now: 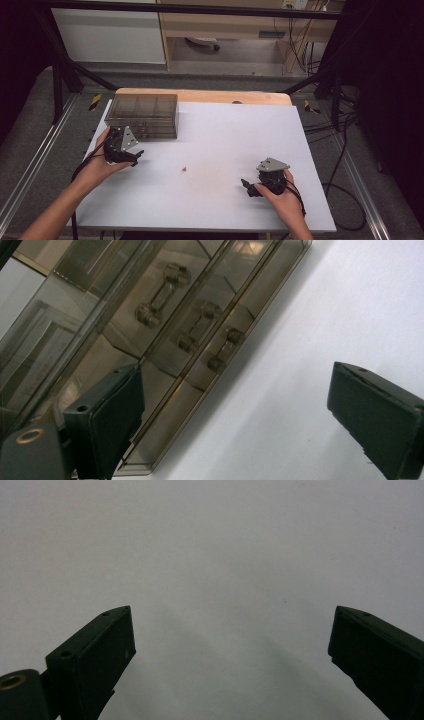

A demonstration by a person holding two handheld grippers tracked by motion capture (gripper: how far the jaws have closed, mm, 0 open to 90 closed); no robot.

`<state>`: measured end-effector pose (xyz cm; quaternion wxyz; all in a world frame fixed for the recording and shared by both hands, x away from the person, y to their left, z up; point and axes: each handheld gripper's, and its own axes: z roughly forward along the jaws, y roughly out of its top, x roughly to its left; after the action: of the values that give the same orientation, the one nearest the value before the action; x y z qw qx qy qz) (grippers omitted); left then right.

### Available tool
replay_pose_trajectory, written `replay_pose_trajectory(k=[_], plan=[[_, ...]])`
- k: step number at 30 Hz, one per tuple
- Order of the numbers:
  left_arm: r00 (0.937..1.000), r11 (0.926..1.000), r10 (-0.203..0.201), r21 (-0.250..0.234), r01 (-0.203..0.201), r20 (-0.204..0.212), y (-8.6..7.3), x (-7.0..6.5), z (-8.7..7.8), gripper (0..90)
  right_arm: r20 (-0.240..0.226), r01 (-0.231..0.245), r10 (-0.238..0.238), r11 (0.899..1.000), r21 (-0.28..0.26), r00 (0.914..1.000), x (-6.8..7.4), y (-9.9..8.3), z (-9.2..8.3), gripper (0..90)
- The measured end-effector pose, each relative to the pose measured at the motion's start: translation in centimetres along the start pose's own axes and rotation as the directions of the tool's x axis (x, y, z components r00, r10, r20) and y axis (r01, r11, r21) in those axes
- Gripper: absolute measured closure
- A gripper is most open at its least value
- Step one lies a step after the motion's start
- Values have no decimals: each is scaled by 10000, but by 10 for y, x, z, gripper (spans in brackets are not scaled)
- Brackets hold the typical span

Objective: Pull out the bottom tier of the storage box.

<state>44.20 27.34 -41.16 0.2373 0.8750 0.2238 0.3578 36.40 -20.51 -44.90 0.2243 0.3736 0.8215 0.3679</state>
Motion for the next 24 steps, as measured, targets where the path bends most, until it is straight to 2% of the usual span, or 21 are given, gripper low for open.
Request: replay_pose_trajectory(k=[9,10,12,17,18,20,24], plan=[[9981,9991,394,183,-386,-468,-2,0,2,106,55,45,-45,10000,49,10000,0,-1,-1,52],[9968,9986,477,236,-463,-638,-2,0,3,120,60,36,-36,10000,76,10000,0,-1,-1,52],[9965,9986,485,243,-469,-678,-2,1,3,124,66,43,-44,10000,89,10000,0,-1,-1,52],[9917,9960,842,383,-808,-970,-2,-1,6,164,126,126,-127,9999,97,9998,0,-1,-2,52],[9869,9931,1136,433,-1093,-1149,-2,-3,6,187,133,143,-144,9998,104,9998,0,-1,-3,53],[9818,9904,1350,490,-1295,-1338,-2,-4,7,205,146,143,-145,9998,128,9998,-1,-1,-3,53],[9679,9802,1917,826,-1802,-1627,-1,-9,9,238,151,156,-158,9998,133,9998,-1,-1,-3,53]])
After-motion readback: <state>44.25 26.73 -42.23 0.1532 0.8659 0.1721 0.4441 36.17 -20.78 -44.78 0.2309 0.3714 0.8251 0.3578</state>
